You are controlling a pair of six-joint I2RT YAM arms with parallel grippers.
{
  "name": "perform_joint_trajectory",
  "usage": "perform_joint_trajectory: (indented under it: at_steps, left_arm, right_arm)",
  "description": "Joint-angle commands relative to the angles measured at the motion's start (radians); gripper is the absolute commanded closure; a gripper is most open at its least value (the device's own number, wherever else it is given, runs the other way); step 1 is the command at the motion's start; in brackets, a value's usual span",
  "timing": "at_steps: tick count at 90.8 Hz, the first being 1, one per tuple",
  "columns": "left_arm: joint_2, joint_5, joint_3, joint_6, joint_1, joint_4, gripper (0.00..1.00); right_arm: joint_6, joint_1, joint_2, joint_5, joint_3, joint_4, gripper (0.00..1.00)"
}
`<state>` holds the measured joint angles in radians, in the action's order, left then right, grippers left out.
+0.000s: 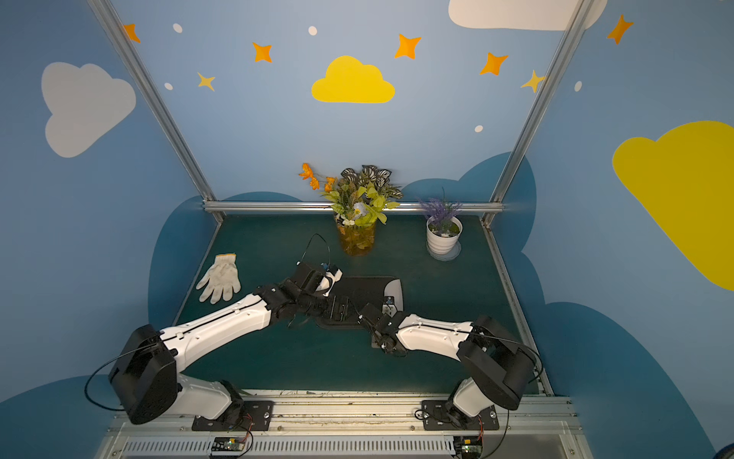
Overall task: Align the knife with the edge of the cutting board
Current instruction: Adjust the knife at the edge of the cutting board.
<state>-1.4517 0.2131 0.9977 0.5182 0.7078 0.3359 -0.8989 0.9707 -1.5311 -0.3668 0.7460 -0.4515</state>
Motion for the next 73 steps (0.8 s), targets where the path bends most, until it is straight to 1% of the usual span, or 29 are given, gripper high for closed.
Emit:
perform_joint_trajectory:
  at_steps: [1,19,47,52,73]
  left_arm:
    - [-0.032,0.059,0.043,0.034,0.0,-0.027,0.0]
    - [-0.059,0.048,0.067,0.043,0.002,-0.022,0.0]
    - [-0.05,0.043,0.064,0.05,0.002,0.004,0.0]
    - [-0.049,0.011,0.063,0.051,0.002,0.006,0.0]
    - [-0.044,0.006,0.057,0.058,0.002,0.007,0.0]
  right_arm:
    - [-0.015,0.003,-0.027,-0.016,-0.003,-0.01,0.53]
    - [-0.014,0.003,-0.027,-0.031,0.011,-0.021,0.54]
    - [-0.021,0.003,-0.017,-0.051,0.001,-0.032,0.56]
    - [-0.021,0.003,-0.012,-0.051,-0.001,-0.032,0.56]
    - [-0.024,0.005,-0.01,-0.047,-0.005,-0.029,0.56]
